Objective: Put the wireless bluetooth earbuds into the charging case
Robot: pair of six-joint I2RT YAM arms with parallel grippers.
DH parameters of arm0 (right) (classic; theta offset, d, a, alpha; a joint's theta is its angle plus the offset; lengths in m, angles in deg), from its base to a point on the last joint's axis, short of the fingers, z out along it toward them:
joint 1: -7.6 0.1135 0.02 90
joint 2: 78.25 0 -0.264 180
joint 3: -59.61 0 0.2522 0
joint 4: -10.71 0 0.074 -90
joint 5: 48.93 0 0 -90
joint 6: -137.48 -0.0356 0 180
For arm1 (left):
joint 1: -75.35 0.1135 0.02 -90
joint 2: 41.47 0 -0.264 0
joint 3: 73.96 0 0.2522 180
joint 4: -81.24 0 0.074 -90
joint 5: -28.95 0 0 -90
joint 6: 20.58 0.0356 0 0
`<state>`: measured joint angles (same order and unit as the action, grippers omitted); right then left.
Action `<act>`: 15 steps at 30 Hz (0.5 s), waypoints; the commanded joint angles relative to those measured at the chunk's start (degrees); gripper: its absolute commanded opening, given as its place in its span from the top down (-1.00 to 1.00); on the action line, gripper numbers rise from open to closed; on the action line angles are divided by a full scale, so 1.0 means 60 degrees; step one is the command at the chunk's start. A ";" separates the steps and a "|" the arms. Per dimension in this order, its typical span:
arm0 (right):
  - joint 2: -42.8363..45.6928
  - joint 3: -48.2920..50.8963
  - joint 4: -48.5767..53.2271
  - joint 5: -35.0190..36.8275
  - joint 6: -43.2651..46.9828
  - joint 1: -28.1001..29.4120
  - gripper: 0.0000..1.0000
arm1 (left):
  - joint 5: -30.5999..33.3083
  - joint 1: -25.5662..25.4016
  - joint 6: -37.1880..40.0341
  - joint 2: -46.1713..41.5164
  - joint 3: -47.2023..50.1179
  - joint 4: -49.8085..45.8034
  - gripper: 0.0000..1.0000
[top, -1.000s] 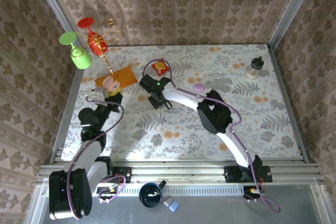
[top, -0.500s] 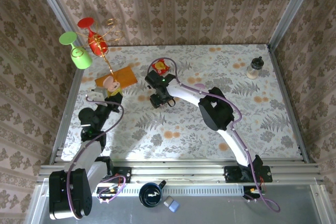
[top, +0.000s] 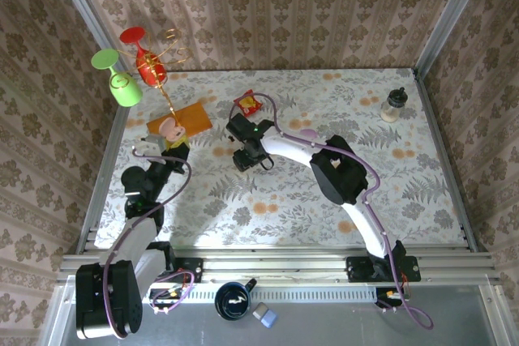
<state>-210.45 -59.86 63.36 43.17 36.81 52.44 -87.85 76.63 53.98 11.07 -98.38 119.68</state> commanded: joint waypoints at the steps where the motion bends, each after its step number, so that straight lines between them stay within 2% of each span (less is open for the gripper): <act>1: 0.0300 0.0344 0.0517 -0.0459 -0.0212 0.0275 -0.08 | -0.0146 0.0090 -0.0168 -0.0069 -0.0137 0.0191 0.45; 8: 0.0478 0.0393 0.0559 0.0035 -0.0386 0.0349 -0.07 | -0.0088 0.0094 -0.0136 -0.0069 -0.0157 0.0195 0.45; 13: 0.0391 -0.0171 0.1091 0.1548 -0.0635 0.0449 -0.11 | -0.0029 0.0161 -0.0094 -0.0068 -0.0158 0.0176 0.45; 15: 0.0359 -0.0337 0.1092 0.2587 -0.0507 0.0650 -0.12 | -0.0016 0.0208 -0.0078 -0.0060 -0.0144 0.0147 0.45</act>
<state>-209.49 -59.30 66.60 49.60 34.71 55.02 -87.77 77.17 53.98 11.07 -98.38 119.66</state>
